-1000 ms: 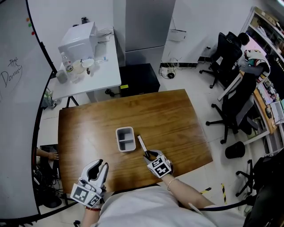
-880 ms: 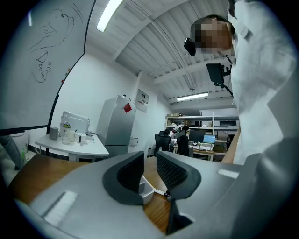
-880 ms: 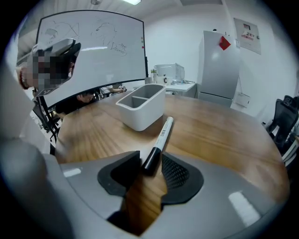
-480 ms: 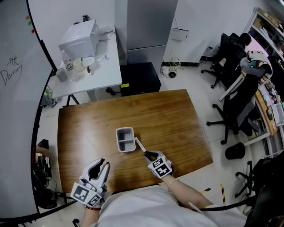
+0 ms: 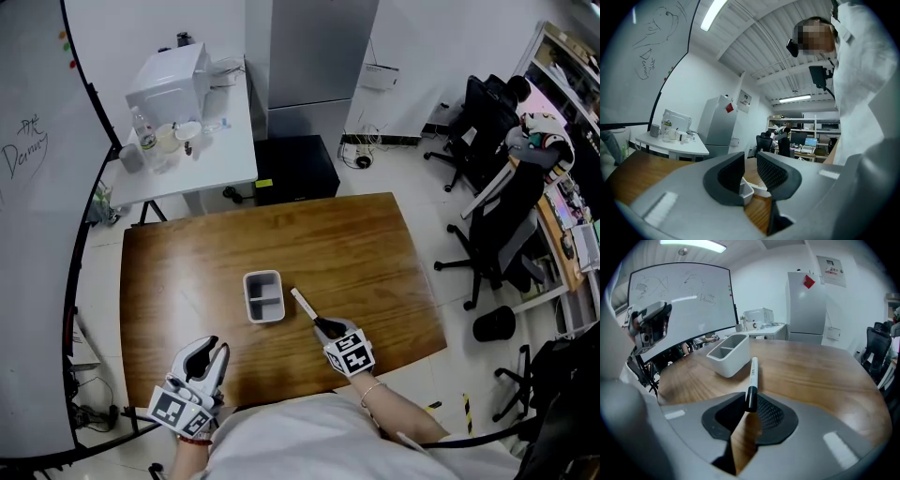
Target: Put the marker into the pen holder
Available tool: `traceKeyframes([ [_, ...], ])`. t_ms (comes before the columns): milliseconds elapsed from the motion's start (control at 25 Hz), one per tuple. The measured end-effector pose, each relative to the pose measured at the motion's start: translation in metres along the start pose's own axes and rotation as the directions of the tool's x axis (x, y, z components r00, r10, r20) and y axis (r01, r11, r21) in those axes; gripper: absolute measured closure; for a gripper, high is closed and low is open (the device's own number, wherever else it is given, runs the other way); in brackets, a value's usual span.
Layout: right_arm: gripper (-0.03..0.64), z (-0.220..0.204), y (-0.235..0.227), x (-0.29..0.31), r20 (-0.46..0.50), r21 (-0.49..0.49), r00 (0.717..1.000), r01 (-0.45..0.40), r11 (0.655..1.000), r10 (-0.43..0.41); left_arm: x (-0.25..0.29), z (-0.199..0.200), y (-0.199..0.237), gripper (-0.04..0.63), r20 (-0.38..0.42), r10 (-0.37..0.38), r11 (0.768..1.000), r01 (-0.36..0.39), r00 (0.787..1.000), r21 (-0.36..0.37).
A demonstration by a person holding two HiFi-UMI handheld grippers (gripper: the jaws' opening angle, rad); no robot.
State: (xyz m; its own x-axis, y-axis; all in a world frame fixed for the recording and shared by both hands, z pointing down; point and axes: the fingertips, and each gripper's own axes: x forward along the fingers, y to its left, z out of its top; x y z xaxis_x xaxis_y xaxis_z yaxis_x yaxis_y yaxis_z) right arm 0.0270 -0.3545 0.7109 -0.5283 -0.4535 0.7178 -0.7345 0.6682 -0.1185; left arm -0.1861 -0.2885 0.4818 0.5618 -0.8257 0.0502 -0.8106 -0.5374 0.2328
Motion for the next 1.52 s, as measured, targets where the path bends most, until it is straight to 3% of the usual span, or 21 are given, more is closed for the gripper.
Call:
traceKeyframes([
  [160, 0.551, 0.026, -0.003, -0.021, 0.073, -0.012, 0.997, -0.005, 1.0, 0.006, 0.002, 0.003, -0.001, 0.538, 0.012, -0.002, 1.0, 0.002, 1.0, 0.002],
  [320, 0.551, 0.054, 0.017, -0.043, 0.102, -0.105, 0.991, -0.078, 0.991, 0.089, 0.002, 0.006, -0.002, 0.538, 0.027, 0.002, 1.0, -0.002, 1.0, 0.001],
  [480, 0.551, 0.061, 0.043, -0.052, 0.033, -0.269, 0.986, -0.151, 0.951, 0.166, -0.005, 0.006, -0.001, 0.538, 0.04, 0.02, 1.0, -0.019, 0.999, -0.008],
  [720, 0.549, 0.067, 0.07, -0.045, -0.088, -0.36, 0.975, -0.221, 0.907, 0.202, -0.018, 0.004, 0.001, 0.538, 0.051, 0.043, 0.999, -0.042, 0.998, -0.02],
  [920, 0.549, 0.073, 0.076, -0.034, -0.131, -0.387, 0.975, -0.216, 0.896, 0.179, -0.027, 0.003, 0.004, 0.538, 0.053, 0.057, 0.998, -0.056, 0.997, -0.029],
  [1160, 0.549, 0.08, 0.08, -0.032, -0.116, -0.402, 0.978, -0.207, 0.892, 0.174, -0.033, 0.002, 0.008, 0.538, 0.051, 0.068, 0.997, -0.066, 0.996, -0.041],
  [1520, 0.537, 0.097, 0.073, -0.034, -0.006, -0.396, 0.988, -0.144, 0.907, 0.155, -0.024, 0.001, 0.01, 0.538, 0.047, 0.05, 0.998, -0.048, 0.998, -0.049],
])
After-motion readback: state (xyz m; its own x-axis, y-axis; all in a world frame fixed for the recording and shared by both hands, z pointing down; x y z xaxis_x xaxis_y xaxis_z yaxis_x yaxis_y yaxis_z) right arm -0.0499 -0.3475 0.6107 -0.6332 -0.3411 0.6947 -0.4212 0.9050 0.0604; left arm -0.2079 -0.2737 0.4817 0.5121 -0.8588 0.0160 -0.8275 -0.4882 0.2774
